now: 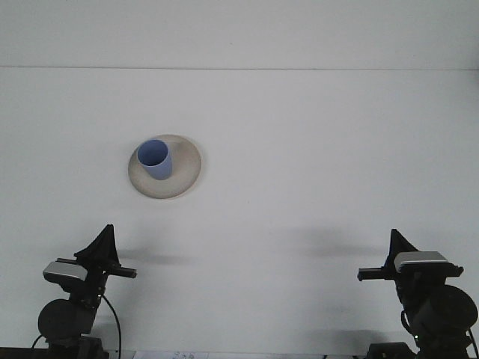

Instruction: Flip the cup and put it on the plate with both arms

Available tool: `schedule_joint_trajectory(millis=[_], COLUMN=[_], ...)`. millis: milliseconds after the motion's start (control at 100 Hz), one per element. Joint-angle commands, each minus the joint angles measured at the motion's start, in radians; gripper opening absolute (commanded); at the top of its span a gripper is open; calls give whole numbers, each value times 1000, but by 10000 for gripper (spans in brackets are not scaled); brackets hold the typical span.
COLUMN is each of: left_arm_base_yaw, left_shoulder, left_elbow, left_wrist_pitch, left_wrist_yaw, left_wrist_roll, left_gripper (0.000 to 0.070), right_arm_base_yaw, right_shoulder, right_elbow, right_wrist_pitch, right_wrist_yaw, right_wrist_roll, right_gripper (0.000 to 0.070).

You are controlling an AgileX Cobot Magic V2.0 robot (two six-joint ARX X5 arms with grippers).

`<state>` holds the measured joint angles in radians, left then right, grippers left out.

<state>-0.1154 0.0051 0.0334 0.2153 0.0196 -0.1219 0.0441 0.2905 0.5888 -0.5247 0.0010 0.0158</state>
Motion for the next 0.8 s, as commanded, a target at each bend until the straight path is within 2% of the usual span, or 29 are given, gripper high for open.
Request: schedule_joint_trajectory(millis=[0, 140, 370, 790], left_arm_base_yaw=[-1, -1, -1, -1], left_shoulder=[-2, -2, -2, -1], left_elbow=[-19, -19, -19, -19], left_wrist_pitch=[10, 10, 10, 6], left_wrist_yaw=[-3, -4, -4, -3], left_wrist_roll=[-3, -3, -3, -3], left_gripper=[13, 13, 13, 13], right_arm_base_yaw=[0, 0, 0, -6], right_shoulder=[-14, -90, -294, -289], right_elbow=[-4, -92, -330, -571], right_wrist_pitch=[18, 143, 365, 721], right_wrist_yaw=[3, 8, 7, 2], right_wrist_roll=[10, -20, -15, -14], right_gripper=[0, 0, 0, 0])
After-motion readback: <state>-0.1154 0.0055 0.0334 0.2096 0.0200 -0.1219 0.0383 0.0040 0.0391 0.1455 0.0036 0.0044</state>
